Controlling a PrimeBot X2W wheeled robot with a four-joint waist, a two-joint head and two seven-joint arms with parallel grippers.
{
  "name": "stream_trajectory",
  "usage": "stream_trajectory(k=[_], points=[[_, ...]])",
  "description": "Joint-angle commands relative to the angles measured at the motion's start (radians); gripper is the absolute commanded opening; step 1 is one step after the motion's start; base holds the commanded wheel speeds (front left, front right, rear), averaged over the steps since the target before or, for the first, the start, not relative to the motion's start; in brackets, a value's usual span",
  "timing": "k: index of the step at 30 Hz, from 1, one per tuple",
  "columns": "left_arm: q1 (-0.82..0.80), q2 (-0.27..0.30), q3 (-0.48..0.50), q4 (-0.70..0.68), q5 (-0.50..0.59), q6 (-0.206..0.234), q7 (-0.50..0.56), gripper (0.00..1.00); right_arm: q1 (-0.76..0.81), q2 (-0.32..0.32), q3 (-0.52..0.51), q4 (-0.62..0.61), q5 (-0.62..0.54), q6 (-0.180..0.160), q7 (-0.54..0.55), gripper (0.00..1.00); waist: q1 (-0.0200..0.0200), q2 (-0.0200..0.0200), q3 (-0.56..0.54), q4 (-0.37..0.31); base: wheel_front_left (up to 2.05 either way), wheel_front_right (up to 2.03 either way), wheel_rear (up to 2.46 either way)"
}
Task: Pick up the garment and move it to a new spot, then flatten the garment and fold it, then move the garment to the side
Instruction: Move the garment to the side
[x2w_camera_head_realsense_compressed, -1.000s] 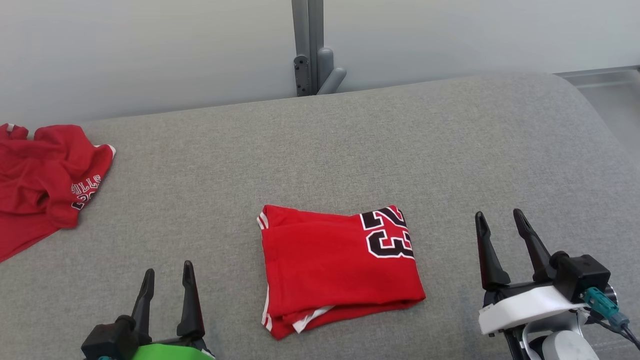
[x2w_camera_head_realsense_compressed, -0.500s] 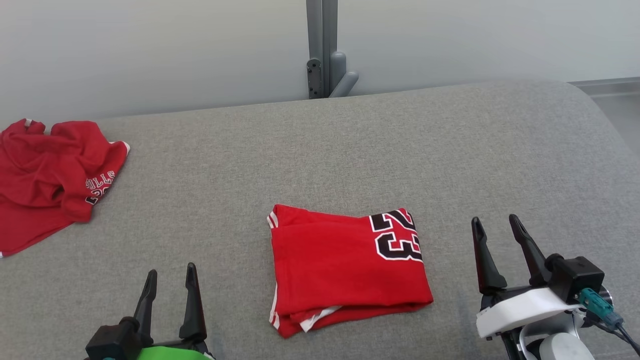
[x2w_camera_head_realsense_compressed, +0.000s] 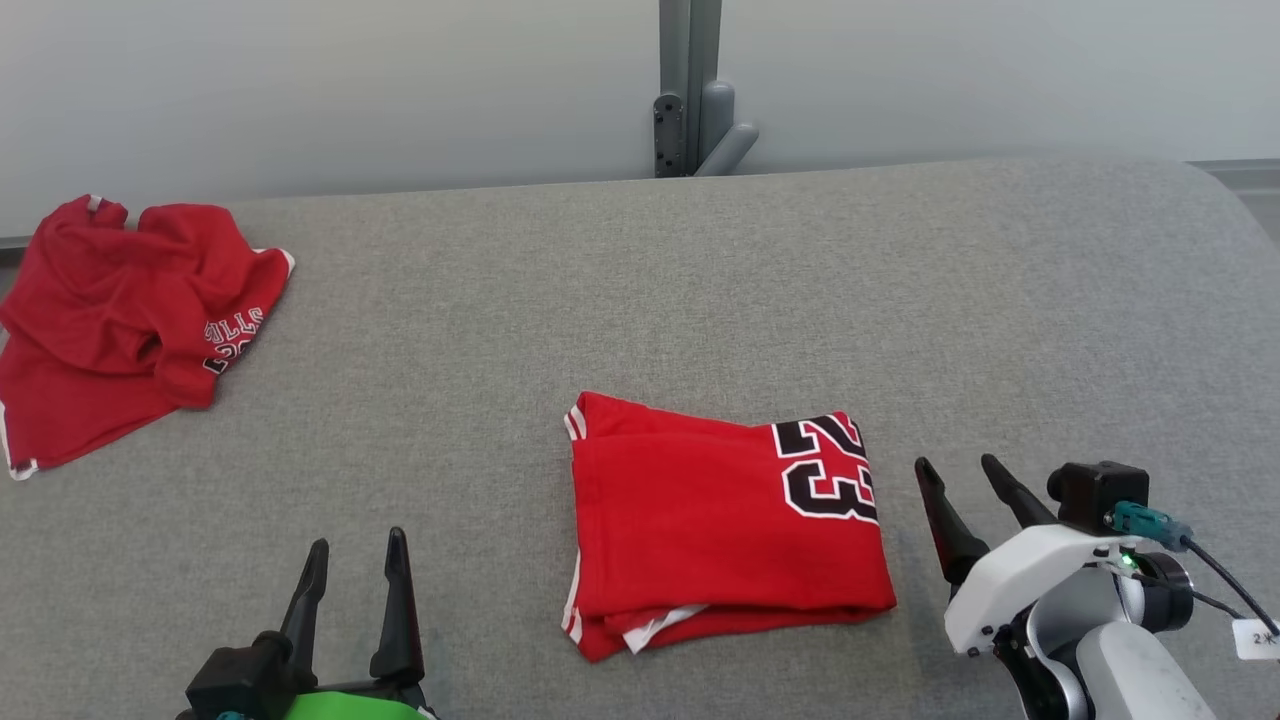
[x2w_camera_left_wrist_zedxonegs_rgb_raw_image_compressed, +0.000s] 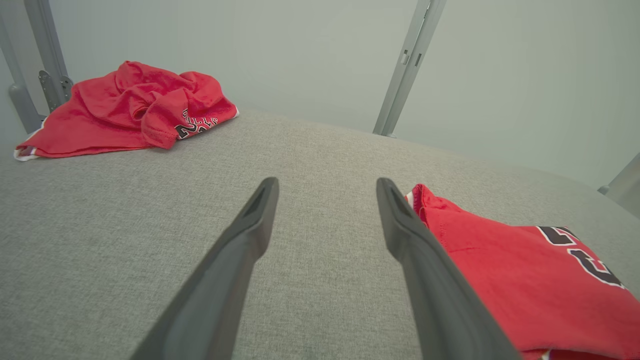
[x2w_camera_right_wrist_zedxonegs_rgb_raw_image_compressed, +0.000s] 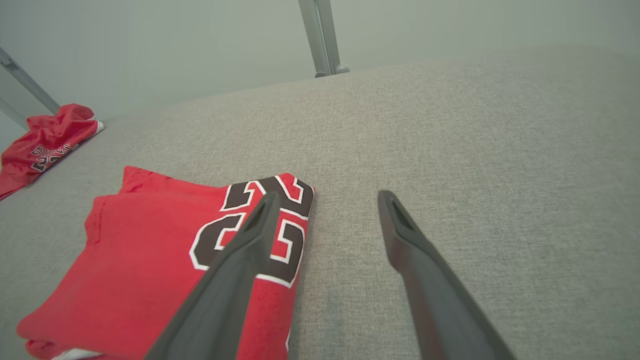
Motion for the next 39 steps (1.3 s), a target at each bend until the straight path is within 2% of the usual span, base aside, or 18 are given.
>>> stream_trajectory(k=[1, 7, 15, 23, 24, 25, 26, 27, 28, 32, 39], points=[[-0.018, -0.001, 0.000, 0.004, 0.010, -0.007, 0.000, 1.00, -0.030, -0.019, 0.014, 0.028, 0.040, 0.000, 0.033, 1.00, 0.0000, 0.0025, 0.018, 0.020, 0.00, 0.00, 0.00], [-0.036, -0.002, -0.010, 0.010, 0.014, -0.007, 0.000, 1.00, -0.107, -0.071, 0.070, 0.131, 0.196, 0.000, 0.142, 1.00, 0.0000, 0.0025, 0.053, 0.062, 0.00, 0.00, 0.00], [-0.051, -0.003, -0.008, 0.014, 0.014, -0.008, 0.000, 1.00, -0.163, -0.125, 0.132, 0.201, 0.366, 0.000, 0.234, 1.00, 0.0000, 0.0025, 0.085, 0.106, 0.00, 0.00, 0.00], [-0.056, -0.004, -0.004, 0.017, 0.017, -0.010, 0.000, 1.00, -0.190, -0.139, 0.176, 0.269, 0.471, 0.000, 0.291, 1.00, 0.0000, 0.0025, 0.097, 0.122, 0.00, 0.00, 0.00], [-0.057, -0.004, -0.005, 0.017, 0.018, -0.010, 0.000, 1.00, -0.193, -0.138, 0.181, 0.276, 0.478, 0.000, 0.294, 0.85, 0.0000, 0.0025, 0.097, 0.122, 0.00, 0.00, 0.00], [-0.059, -0.004, -0.005, 0.017, 0.018, -0.010, 0.000, 1.00, -0.198, -0.139, 0.187, 0.281, 0.482, 0.000, 0.292, 0.49, 0.0000, 0.0025, 0.098, 0.122, 0.00, 0.00, 0.00], [-0.060, -0.004, -0.005, 0.017, 0.018, -0.010, 0.000, 1.00, -0.203, -0.140, 0.196, 0.284, 0.488, 0.000, 0.291, 0.37, 0.0000, 0.0025, 0.098, 0.122, 0.00, 0.00, 0.00], [-0.061, -0.004, -0.005, 0.017, 0.018, -0.009, 0.000, 1.00, -0.208, -0.142, 0.203, 0.287, 0.493, 0.000, 0.289, 0.37, 0.0000, 0.0025, 0.098, 0.121, 0.00, 0.00, 0.00], [-0.062, -0.004, -0.005, 0.015, 0.017, -0.007, 0.000, 1.00, -0.214, -0.144, 0.210, 0.288, 0.498, 0.000, 0.287, 0.00, 0.0000, 0.0025, 0.099, 0.119, 0.00, 0.00, 0.00], [-0.069, -0.004, -0.005, 0.006, 0.013, -0.002, 0.000, 1.00, -0.244, -0.164, 0.226, 0.289, 0.510, 0.000, 0.264, 0.00, 0.0000, 0.0025, 0.111, 0.109, 0.00, 0.00, 0.00], [-0.099, -0.004, -0.012, -0.013, 0.023, -0.009, 0.001, 1.00, -0.318, -0.217, 0.236, 0.293, 0.491, -0.001, 0.220, 0.00, 0.0000, 0.0025, 0.147, 0.036, 0.00, 0.00, 0.00]])
